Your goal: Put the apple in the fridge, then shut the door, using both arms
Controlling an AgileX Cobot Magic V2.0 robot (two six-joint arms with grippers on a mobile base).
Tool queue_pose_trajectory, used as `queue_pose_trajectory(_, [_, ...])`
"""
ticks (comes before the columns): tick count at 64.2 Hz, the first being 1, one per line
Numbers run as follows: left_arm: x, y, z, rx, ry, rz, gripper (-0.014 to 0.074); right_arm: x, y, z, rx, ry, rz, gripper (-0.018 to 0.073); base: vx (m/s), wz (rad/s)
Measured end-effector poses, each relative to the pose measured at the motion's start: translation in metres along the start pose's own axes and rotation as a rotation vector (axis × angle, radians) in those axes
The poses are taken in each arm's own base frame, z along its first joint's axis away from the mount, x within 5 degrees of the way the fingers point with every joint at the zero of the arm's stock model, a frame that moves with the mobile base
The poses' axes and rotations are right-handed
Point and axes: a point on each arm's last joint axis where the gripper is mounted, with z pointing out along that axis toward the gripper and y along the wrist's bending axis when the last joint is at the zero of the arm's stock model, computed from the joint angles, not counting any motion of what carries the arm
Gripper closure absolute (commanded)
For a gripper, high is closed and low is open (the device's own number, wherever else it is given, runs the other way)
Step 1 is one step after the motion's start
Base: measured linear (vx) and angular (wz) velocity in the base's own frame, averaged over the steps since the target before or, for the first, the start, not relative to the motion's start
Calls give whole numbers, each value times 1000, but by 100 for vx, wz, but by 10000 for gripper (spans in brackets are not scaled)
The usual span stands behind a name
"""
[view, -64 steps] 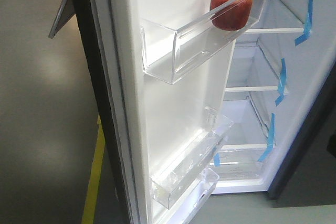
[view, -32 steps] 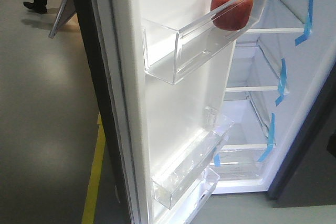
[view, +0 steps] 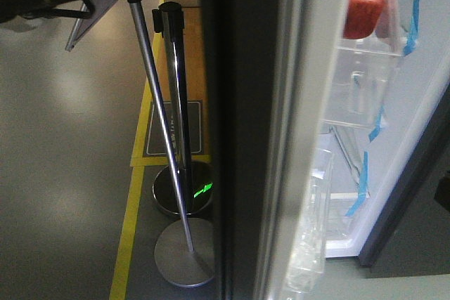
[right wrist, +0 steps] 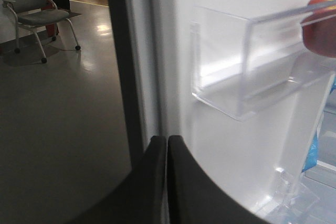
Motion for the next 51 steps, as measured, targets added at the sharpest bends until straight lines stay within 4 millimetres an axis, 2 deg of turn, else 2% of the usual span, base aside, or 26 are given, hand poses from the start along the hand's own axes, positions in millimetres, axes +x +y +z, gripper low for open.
queue_pose_trajectory(10, [21, -16, 33, 64, 80, -3, 323, -1, 1, 0, -9, -8, 11, 564, 0, 0])
queue_pose_trajectory(19, [25, -15, 38, 28, 103, 15, 323, -1, 1, 0, -11, -9, 12, 564, 0, 0])
queue_pose_trajectory(37, [22, 10, 18, -171, 166, 112, 323, -8, -6, 0, 60, -83, 9, 533, 0, 0])
queue_pose_trajectory(45, [17, 19, 7, -235, 161, 132, 323, -17, -18, 0, 176, -179, 0, 448, 0, 0])
queue_pose_trajectory(51, [12, 25, -2, -282, 149, 143, 323, -23, -33, 10, 246, -208, 20, 334, 0, 0])
